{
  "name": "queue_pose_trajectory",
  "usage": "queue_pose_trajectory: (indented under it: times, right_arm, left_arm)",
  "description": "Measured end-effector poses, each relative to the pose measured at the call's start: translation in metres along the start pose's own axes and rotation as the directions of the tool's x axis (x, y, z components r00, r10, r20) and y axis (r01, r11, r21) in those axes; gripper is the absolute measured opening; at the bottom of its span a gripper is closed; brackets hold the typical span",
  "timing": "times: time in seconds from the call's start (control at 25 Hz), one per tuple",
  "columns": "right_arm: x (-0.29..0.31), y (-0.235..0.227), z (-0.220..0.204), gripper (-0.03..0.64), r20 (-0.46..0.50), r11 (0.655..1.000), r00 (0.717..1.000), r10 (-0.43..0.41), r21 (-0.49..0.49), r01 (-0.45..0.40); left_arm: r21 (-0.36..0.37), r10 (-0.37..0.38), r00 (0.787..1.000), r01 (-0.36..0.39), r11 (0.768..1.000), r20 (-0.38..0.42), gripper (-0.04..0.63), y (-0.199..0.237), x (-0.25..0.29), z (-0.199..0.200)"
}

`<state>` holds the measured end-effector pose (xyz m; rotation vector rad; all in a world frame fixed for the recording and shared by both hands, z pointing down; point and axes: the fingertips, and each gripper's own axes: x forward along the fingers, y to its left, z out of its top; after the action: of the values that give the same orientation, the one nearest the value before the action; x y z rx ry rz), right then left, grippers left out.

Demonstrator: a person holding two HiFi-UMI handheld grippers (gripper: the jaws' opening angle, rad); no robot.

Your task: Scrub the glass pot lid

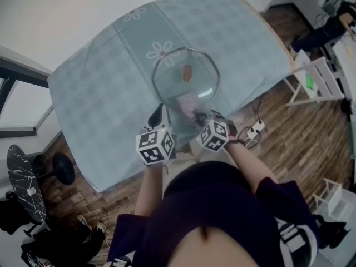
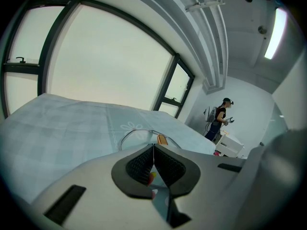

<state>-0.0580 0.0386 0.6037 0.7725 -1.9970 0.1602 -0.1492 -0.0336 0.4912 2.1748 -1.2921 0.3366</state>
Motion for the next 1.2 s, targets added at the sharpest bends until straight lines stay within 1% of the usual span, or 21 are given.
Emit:
queue_pose_trajectory:
  times: [0.16, 0.32, 0.48, 0.68, 0.92, 1.04, 1.2]
  right_arm:
    - [-0.015, -0.002, 0.010, 0.072, 0.034, 1.000, 0.999, -0.009, 0.026, 0.008]
    - [-0.036, -0.015, 0.028, 0.072, 0.099, 0.996, 0.994, -0.035, 0.085, 0.027]
    - [-0.052, -0.037, 0.046, 0.072, 0.162, 0.989, 0.984, -0.076, 0.136, 0.054]
    - [-0.070, -0.067, 0.074, 0.072, 0.243, 0.982, 0.963, -0.117, 0.173, 0.075]
    - [-0.073, -0.110, 0.097, 0.072, 0.288, 0.980, 0.946, -0.148, 0.173, 0.101]
    - [-0.068, -0.129, 0.104, 0.072, 0.293, 0.980, 0.944, -0.150, 0.168, 0.104]
    - [-0.057, -0.149, 0.114, 0.072, 0.291, 0.985, 0.946, -0.140, 0.138, 0.103]
  left_arm:
    - [-0.001, -0.001, 1.000, 0.001, 1.000, 0.002, 0.002, 0.000, 0.000, 0.001]
    - [-0.006, 0.002, 1.000, -0.002, 1.000, 0.005, 0.002, 0.001, 0.001, 0.005]
    - [-0.006, 0.005, 1.000, -0.005, 1.000, 0.007, 0.002, 0.003, 0.005, 0.008]
    - [-0.004, 0.016, 1.000, -0.016, 1.000, 0.009, 0.002, 0.004, 0.008, 0.012]
    - [-0.010, 0.037, 0.999, -0.036, 0.999, 0.007, 0.002, 0.008, 0.017, 0.017]
    - [-0.021, 0.048, 0.999, -0.048, 0.999, 0.007, 0.002, 0.011, 0.022, 0.020]
    - [-0.031, 0.061, 0.998, -0.061, 0.998, 0.007, 0.002, 0.015, 0.030, 0.026]
